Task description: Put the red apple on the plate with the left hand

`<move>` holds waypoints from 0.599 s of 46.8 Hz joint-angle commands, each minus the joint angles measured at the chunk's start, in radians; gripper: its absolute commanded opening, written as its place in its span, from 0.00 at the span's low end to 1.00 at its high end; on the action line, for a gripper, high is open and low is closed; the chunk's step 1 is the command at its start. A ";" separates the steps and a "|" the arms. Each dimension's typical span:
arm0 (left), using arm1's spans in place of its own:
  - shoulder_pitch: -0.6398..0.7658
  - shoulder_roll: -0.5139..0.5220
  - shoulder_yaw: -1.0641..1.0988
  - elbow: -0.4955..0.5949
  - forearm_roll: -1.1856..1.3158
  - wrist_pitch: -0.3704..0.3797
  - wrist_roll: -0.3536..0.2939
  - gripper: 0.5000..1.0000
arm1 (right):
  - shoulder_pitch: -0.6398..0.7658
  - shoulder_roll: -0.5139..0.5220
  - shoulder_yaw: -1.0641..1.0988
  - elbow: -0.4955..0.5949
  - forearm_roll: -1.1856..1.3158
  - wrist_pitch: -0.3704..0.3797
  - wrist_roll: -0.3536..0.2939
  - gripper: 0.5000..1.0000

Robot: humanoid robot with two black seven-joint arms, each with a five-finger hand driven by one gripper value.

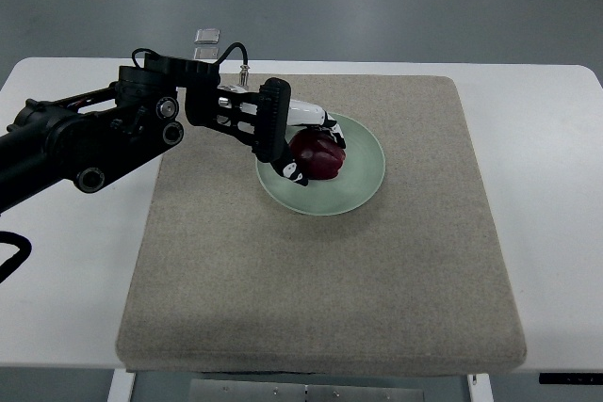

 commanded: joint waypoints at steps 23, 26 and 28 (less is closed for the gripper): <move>-0.034 0.012 -0.012 0.151 -0.437 0.005 0.001 0.99 | 0.000 0.000 0.000 0.000 0.000 0.000 0.000 0.86; -0.035 0.014 -0.013 0.185 -0.544 0.005 0.001 0.99 | 0.000 0.000 0.000 0.001 0.000 0.000 0.000 0.86; -0.037 0.017 -0.018 0.205 -0.606 0.007 0.001 0.99 | 0.000 0.000 0.000 0.000 0.000 0.000 0.000 0.86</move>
